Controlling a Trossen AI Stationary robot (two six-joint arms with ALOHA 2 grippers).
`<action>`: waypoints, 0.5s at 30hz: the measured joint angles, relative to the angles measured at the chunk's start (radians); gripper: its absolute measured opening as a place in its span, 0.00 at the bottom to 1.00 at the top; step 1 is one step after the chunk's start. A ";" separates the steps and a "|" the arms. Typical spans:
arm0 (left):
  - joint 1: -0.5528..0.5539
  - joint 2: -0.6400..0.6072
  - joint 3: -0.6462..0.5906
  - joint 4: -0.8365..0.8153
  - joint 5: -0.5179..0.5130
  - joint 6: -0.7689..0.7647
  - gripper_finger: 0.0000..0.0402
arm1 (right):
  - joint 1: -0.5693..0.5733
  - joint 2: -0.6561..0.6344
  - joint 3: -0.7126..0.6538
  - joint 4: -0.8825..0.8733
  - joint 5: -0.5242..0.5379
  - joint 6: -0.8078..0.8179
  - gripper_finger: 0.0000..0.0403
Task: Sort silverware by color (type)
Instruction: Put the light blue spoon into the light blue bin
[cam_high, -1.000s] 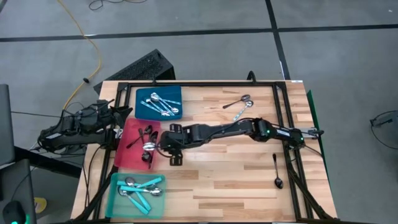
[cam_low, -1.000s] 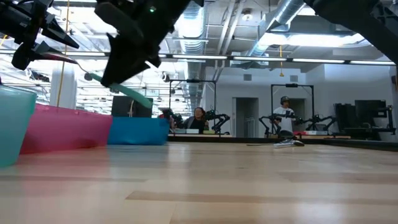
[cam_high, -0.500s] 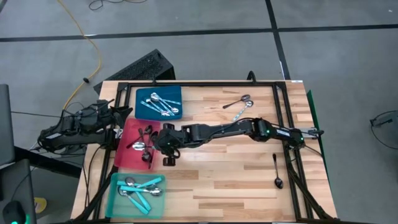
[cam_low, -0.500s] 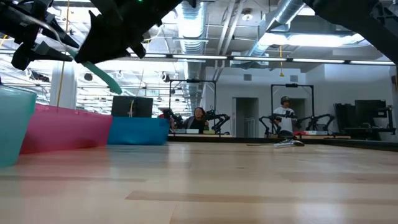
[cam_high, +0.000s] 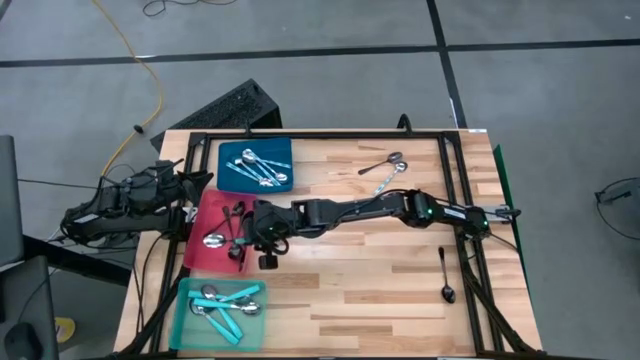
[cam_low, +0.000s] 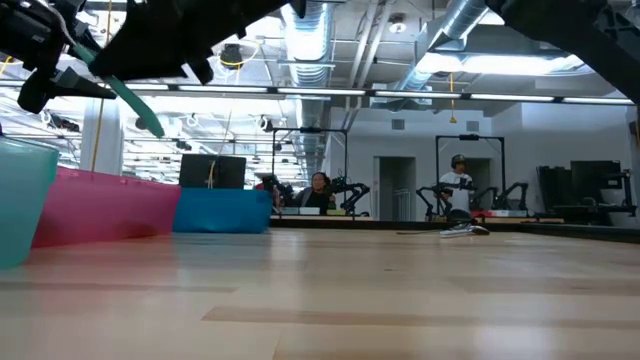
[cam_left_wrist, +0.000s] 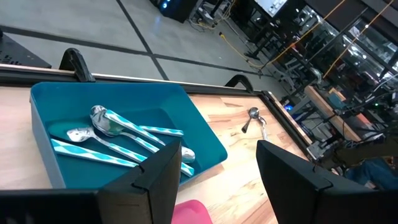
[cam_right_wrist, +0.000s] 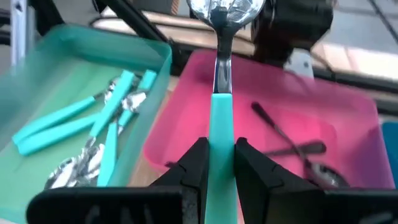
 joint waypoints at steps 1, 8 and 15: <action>0.000 0.000 0.000 0.000 0.000 0.000 0.48 | 0.000 0.000 0.000 0.013 -0.004 -0.010 0.21; 0.000 0.000 0.000 0.000 -0.002 0.000 0.48 | 0.000 0.000 0.000 0.152 -0.053 -0.048 0.21; 0.000 0.000 0.000 0.000 -0.003 0.002 0.48 | 0.011 0.000 0.000 0.356 -0.124 -0.009 0.21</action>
